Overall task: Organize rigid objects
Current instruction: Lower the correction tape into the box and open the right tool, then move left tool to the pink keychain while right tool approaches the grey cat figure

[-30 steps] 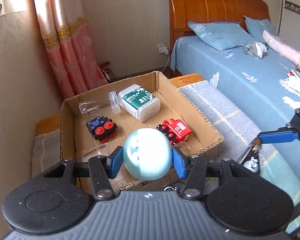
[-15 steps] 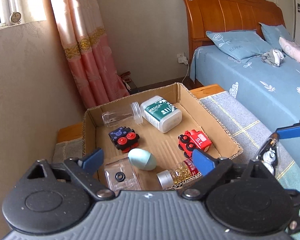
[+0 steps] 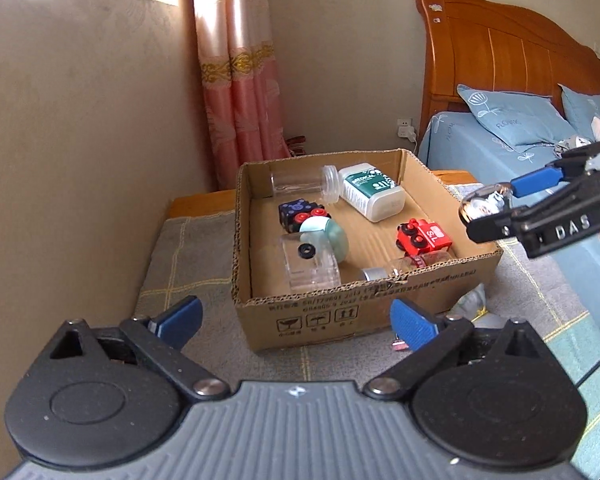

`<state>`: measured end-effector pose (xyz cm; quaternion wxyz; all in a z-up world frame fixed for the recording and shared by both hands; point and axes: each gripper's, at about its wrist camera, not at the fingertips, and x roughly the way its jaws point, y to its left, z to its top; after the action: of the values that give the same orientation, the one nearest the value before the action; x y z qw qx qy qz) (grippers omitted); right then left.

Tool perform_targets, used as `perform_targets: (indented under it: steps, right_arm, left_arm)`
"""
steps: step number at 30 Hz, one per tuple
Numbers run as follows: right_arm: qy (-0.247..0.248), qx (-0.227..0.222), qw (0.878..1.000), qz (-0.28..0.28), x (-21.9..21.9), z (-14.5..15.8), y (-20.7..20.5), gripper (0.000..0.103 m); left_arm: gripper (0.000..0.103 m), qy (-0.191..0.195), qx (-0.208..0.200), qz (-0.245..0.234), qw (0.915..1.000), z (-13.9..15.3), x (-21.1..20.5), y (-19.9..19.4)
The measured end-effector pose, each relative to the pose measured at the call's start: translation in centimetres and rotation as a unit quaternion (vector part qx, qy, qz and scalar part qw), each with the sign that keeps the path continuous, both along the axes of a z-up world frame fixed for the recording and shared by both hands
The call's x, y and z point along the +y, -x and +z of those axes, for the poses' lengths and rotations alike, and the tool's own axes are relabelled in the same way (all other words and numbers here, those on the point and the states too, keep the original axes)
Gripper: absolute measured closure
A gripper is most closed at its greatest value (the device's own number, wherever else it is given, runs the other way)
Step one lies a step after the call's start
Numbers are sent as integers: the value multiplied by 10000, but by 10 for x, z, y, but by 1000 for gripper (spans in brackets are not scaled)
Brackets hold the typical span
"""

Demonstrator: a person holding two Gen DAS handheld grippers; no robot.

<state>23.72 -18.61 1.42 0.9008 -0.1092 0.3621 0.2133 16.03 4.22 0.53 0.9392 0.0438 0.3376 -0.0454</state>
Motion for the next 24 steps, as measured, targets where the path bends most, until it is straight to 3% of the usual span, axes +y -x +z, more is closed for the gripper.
perform_targets:
  steps: [14,17,24]
  right_arm:
    - [208,13,9997,87,55,10,-68,10]
    - [260,-128,9996,16,62,12,-77,0]
    - [215,5,9998,-21,60,9,-68,0]
  left_arm:
    - [2,188,116,587,9980,-16,37,20]
    - [2,197,117,610,9979,-16,39,21]
    - [2,208,163,517,9983,-17,36,22]
